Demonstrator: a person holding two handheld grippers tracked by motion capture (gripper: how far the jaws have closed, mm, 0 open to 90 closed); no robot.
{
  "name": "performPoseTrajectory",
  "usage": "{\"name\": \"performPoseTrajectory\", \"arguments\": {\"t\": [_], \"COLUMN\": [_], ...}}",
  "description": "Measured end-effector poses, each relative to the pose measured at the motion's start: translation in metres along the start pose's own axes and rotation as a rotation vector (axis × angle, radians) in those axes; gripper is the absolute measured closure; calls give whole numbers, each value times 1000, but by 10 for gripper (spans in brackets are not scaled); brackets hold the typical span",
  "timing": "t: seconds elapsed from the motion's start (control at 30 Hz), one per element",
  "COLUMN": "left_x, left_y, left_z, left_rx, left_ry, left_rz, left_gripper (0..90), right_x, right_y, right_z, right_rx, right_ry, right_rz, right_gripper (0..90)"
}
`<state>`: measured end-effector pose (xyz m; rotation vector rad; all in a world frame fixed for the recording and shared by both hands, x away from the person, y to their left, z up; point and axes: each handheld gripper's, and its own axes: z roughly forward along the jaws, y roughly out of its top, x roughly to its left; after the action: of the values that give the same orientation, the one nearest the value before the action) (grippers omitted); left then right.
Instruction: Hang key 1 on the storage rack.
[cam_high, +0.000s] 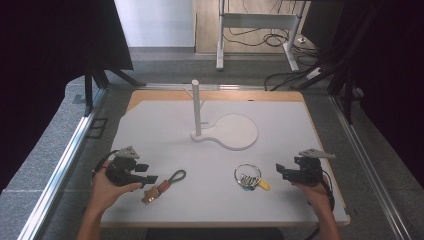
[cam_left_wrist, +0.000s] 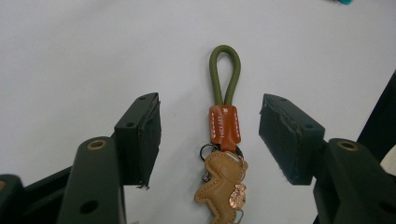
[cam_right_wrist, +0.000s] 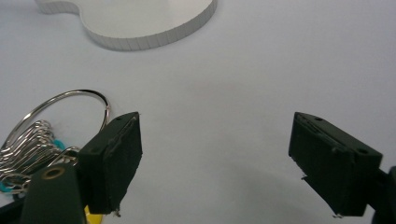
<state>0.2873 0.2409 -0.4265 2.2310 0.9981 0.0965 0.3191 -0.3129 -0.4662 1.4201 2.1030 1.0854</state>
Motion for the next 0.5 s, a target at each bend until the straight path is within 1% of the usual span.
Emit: {"name": "performPoseTrajectory", "arguments": {"t": [0.17,0.37,0.5], "left_x": [2,3,3], "left_y": [1,3,6], "left_z": [-3,0,0], "left_rx": [-9,-1,4], "left_ry": [-7,-7,-3], "left_rz": [-7,-3,7], "left_gripper": [392,388,388], "right_x": [-8,-11,-11], "right_y": [-5,-11,-12], "right_z": [-8,-13,-14], "right_rx": [-31,-41,-37], "right_ry": [6,21,25], "right_rz": [29,34,24], "right_gripper": [225,243,251]}}
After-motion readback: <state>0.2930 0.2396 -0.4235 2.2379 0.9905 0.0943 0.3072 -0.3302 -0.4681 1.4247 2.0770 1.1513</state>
